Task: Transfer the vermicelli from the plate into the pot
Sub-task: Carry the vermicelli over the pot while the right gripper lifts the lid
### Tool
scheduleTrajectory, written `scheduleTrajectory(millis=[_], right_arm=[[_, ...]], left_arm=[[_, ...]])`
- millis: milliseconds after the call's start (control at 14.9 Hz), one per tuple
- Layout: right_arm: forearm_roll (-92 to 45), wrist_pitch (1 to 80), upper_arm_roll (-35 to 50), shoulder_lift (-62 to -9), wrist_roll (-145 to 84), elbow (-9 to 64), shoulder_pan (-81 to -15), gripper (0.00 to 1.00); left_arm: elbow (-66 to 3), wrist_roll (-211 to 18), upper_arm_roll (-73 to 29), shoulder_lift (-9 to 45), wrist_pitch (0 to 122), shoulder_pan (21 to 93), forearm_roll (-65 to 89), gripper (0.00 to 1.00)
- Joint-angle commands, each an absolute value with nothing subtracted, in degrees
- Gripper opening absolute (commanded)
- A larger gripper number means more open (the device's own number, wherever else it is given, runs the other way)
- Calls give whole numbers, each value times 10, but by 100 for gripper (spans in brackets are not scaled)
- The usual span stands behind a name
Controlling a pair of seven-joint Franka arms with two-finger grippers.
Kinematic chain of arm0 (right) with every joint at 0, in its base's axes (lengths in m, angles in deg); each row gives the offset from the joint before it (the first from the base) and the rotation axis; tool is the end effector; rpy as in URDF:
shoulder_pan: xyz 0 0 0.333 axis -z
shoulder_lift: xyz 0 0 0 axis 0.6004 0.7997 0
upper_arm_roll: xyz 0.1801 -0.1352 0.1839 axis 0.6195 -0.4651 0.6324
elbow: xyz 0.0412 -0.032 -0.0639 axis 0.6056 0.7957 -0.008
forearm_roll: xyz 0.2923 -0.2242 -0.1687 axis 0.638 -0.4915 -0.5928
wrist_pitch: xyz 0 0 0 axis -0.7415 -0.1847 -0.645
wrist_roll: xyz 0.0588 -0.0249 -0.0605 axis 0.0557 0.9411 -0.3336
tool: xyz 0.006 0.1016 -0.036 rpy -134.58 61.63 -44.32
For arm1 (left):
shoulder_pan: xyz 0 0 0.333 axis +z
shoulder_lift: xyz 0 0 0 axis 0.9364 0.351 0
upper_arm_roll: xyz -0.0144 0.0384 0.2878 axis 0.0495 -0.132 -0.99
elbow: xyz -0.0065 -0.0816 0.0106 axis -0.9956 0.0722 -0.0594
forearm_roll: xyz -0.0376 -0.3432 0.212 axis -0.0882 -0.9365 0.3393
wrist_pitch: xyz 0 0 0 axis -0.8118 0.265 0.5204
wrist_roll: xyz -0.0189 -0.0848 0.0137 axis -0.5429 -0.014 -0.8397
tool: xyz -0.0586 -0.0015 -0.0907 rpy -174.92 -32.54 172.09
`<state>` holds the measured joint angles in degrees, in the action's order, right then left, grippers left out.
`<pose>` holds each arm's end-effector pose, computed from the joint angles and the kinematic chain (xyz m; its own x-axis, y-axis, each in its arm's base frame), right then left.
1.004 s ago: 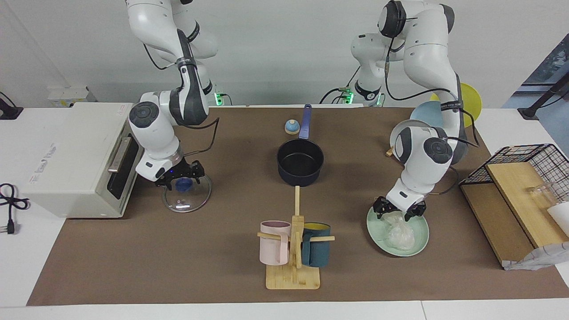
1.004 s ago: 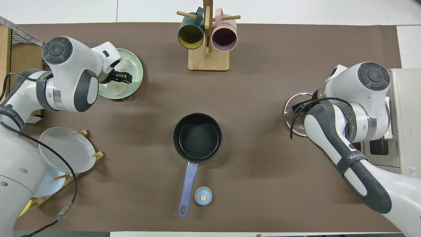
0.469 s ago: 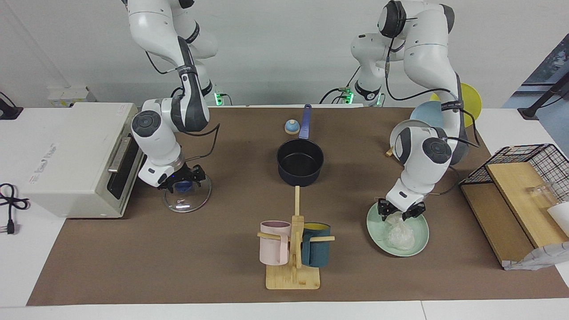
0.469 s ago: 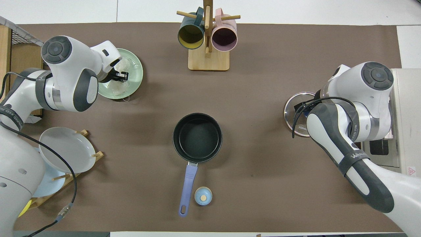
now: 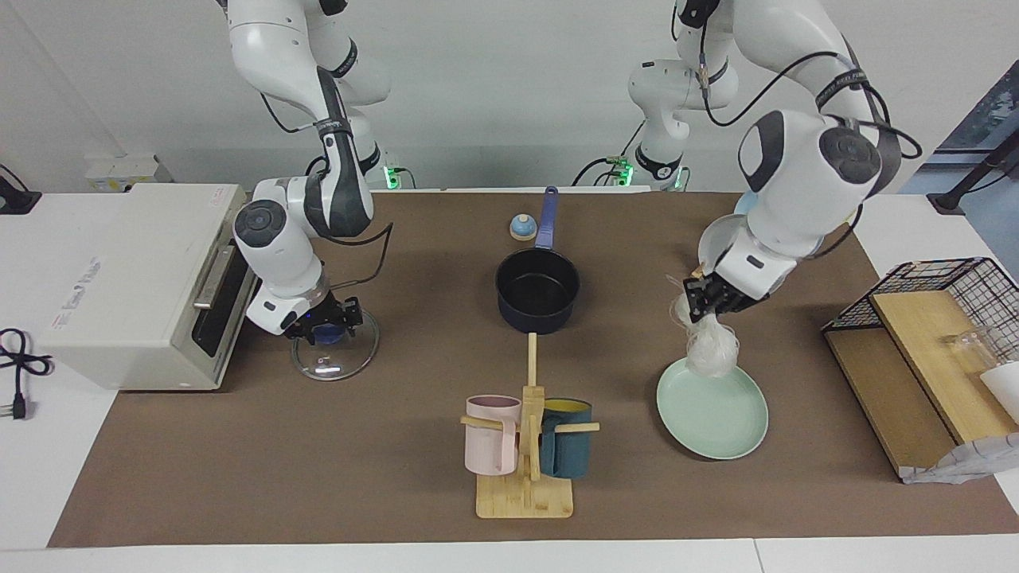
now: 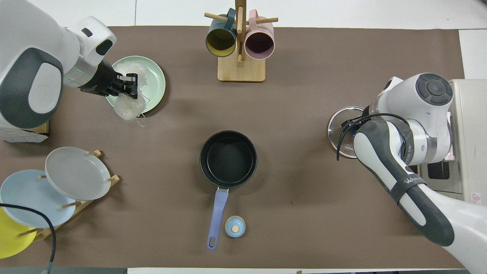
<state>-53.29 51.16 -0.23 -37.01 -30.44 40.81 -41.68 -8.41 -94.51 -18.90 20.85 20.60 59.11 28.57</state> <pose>0.5878 0.0410 0.2917 0.9775 0.2076 -0.0384 0.2074 -0.9782 -0.0089 0.6071 -0.1871 0.5130 0.9978 -0.0357 -0.0566 -0.0261 -0.9863 0.1628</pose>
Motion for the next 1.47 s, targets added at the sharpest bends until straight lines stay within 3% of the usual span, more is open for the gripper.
scheduleTrajectory(millis=[0,134,268,536,871,1205,1406], right_arm=[[-525,507,1,-377,-303,412,-412,55],[-525,502,2,-376,-302,408,-413,46],[-525,470,1,-374,-301,377,-417,44],[-525,374,3,-379,-295,296,-430,44],[-525,261,7,-393,-271,197,-469,35],[-510,248,26,-392,-242,180,-476,23],[-454,256,26,-387,-236,171,-470,23]], left_arm=[[-124,-1019,-187,156,172,539,243,0],[-185,-1099,-187,124,213,466,242,0],[-285,-1136,-187,90,294,400,239,0],[-363,-1177,-188,118,407,320,239,0],[-411,-1142,-189,124,476,324,239,0],[-412,-1064,-189,158,515,363,239,0],[-435,-1096,-189,167,576,356,239,0]])
